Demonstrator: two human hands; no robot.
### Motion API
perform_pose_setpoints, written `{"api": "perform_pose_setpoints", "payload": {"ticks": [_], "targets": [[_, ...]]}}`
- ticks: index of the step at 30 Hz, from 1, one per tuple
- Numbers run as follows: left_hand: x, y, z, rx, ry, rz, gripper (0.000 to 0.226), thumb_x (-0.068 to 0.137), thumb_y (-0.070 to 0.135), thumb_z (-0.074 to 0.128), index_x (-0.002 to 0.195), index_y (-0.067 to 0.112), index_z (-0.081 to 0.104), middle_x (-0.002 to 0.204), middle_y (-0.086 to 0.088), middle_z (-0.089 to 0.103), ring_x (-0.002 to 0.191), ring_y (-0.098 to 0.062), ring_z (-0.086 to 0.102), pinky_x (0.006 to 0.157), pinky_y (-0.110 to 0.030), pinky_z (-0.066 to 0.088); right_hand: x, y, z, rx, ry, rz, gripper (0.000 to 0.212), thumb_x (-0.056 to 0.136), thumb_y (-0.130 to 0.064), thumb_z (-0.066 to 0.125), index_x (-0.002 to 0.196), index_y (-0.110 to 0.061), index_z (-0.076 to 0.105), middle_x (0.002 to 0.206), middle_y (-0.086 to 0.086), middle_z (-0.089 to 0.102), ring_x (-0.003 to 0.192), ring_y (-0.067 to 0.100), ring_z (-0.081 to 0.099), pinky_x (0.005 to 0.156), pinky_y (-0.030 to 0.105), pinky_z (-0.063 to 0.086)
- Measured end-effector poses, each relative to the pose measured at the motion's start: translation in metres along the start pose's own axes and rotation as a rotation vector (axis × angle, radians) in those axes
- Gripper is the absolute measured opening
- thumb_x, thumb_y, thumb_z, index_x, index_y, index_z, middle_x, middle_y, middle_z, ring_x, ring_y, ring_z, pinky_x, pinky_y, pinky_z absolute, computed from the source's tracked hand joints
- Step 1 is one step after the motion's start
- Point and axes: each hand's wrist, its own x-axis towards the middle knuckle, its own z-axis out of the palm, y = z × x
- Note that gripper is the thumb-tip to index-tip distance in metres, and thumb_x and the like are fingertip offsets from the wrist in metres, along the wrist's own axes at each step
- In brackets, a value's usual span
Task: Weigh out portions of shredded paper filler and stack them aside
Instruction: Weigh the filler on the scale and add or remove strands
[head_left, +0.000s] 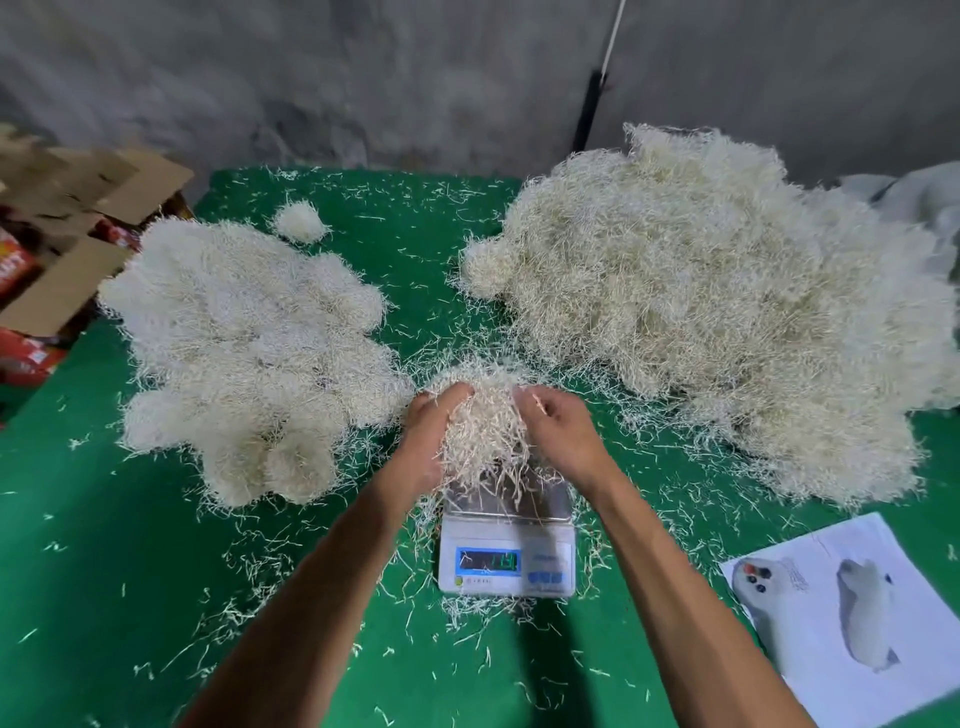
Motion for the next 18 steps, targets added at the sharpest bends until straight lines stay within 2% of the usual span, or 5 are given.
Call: {"api": "perform_pose_setpoints", "payload": {"ticks": [4, 8, 12, 16, 18], "targets": [[-0.002, -0.002, -0.011, 0.173, 0.0, 0.03, 0.09, 0.089, 0.064, 0.061, 0.157, 0.023, 0.02, 0.162, -0.007, 0.025, 0.141, -0.03, 0.032, 0.113, -0.05, 0.028, 0.025, -0.005, -0.018, 0.06, 0.191, 0.028, 0.031, 0.106, -0.027, 0.056, 0.079, -0.011, 0.061, 0.06, -0.006, 0.055, 0.054, 0.013, 0.048, 0.054, 0.027, 0.046], [-0.019, 0.005, -0.025, 0.102, 0.04, 0.039, 0.065, 0.099, 0.042, 0.059, 0.152, 0.016, 0.032, 0.146, -0.003, 0.036, 0.122, -0.015, 0.035, 0.103, -0.037, 0.03, 0.051, -0.007, -0.052, 0.36, 0.505, 0.187, 0.026, 0.109, -0.016, 0.048, 0.086, -0.009, 0.059, 0.067, -0.002, 0.048, 0.052, 0.009, 0.044, 0.048, 0.022, 0.041], [-0.039, 0.0, -0.043, 0.118, 0.047, 0.118, 0.056, 0.104, 0.038, 0.047, 0.154, 0.015, 0.036, 0.161, -0.008, 0.029, 0.143, -0.02, 0.03, 0.1, -0.031, 0.026, 0.059, -0.003, -0.075, 0.508, 0.551, 0.14, 0.024, 0.11, -0.022, 0.046, 0.109, -0.002, 0.06, 0.092, 0.008, 0.062, 0.078, 0.019, 0.063, 0.071, 0.03, 0.057], [-0.044, 0.01, -0.037, 0.229, -0.016, 0.158, 0.049, 0.107, 0.028, 0.044, 0.154, 0.017, 0.037, 0.164, -0.009, 0.025, 0.145, -0.018, 0.029, 0.114, -0.036, 0.026, 0.05, 0.012, -0.046, -0.301, 0.284, 0.17, 0.057, 0.107, -0.046, 0.048, 0.148, -0.007, 0.043, 0.147, 0.016, 0.052, 0.115, 0.032, 0.066, 0.106, 0.053, 0.051], [-0.043, 0.014, -0.034, 0.226, -0.069, 0.139, 0.054, 0.106, 0.033, 0.047, 0.157, 0.021, 0.032, 0.165, -0.005, 0.018, 0.141, -0.013, 0.025, 0.113, -0.037, 0.025, 0.044, 0.013, -0.027, -0.448, 0.214, 0.014, 0.049, 0.106, -0.044, 0.05, 0.142, -0.01, 0.052, 0.142, 0.012, 0.059, 0.096, 0.008, 0.07, 0.097, 0.047, 0.057]]}}
